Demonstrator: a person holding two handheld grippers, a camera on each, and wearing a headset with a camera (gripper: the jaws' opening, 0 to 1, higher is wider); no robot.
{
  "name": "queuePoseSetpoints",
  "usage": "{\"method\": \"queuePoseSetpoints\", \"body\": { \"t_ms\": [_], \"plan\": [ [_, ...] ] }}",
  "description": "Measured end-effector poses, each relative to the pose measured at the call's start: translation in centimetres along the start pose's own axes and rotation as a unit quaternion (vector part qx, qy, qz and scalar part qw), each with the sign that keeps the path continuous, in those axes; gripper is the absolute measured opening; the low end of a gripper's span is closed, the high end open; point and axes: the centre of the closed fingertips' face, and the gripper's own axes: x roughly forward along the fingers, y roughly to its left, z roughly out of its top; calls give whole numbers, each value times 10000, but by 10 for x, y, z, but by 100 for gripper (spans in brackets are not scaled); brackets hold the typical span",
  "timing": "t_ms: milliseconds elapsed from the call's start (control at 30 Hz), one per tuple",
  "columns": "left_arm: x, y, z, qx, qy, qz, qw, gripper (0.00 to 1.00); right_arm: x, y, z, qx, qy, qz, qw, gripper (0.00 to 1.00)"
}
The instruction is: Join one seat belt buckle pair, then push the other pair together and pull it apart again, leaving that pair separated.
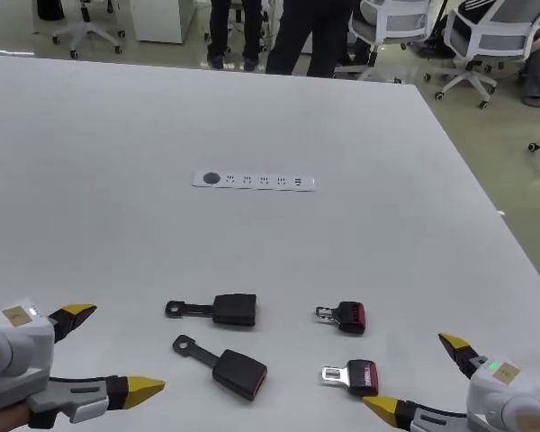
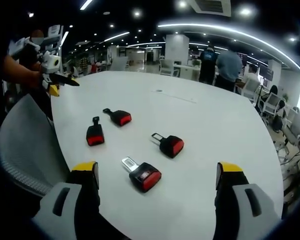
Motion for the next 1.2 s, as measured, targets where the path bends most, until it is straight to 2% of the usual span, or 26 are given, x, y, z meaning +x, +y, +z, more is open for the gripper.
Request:
{"method": "queuePoseSetpoints", "body": {
  "t_ms": [800,1200],
  "plan": [
    [1,5,-7,19,59,-29,10000,99,1,1,-1,-38,49,-9,10000,98],
    [6,-4,-10,119,191,-151,9996,98,5,7,-2,-66,150,140,9998,97]
  ]
}}
